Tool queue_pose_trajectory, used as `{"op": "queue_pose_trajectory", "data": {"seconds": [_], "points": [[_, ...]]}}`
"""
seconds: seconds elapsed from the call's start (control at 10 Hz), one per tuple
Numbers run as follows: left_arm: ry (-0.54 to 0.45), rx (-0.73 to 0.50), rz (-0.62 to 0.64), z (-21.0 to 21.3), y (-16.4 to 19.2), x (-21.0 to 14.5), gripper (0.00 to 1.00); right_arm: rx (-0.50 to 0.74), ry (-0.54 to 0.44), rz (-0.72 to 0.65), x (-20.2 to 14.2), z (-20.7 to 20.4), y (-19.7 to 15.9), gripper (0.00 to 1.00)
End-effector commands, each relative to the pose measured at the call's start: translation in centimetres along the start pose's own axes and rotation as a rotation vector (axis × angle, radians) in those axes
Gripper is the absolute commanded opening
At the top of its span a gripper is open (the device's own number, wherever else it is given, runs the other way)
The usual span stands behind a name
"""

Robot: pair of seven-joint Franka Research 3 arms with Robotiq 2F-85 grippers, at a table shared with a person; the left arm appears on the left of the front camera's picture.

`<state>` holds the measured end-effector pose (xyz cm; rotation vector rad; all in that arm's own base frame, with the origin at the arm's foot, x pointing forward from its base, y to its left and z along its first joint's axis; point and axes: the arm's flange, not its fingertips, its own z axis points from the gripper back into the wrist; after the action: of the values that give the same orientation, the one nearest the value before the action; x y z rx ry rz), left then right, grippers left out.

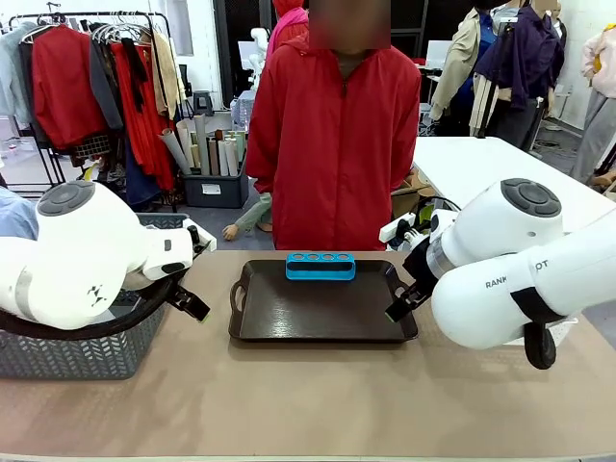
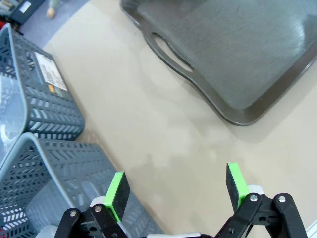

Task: Prepare the laboratory tools.
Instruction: Pick up one Small flask and place it on the Handle tray.

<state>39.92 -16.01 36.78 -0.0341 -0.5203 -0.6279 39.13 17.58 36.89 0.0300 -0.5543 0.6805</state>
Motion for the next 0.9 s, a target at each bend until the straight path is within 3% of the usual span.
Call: {"op": "queue_pose_trajectory", "data": {"seconds": [0.0,0.2,0.5,0.8], "points": [[0.028,-0.058,-0.035,1.5,0.4,1.0,1.0,0.084,-0.011,0.023,0.4,0.5,0.6,1.0],[0.025,-0.132,-0.035,2.8,0.4,2.1,1.0,0.171,-0.041,0.023,1.5,1.2,0.6,1.0],[-0.064,-0.279,-0.117,6.9,0.3,3.9,1.0,0.337,-0.091,0.047,4.4,4.4,-1.3,1.0],[-0.097,-0.321,-0.16,10.3,2.0,5.4,1.0,0.376,-0.128,0.099,6.1,7.0,-4.4,1.0]]}}
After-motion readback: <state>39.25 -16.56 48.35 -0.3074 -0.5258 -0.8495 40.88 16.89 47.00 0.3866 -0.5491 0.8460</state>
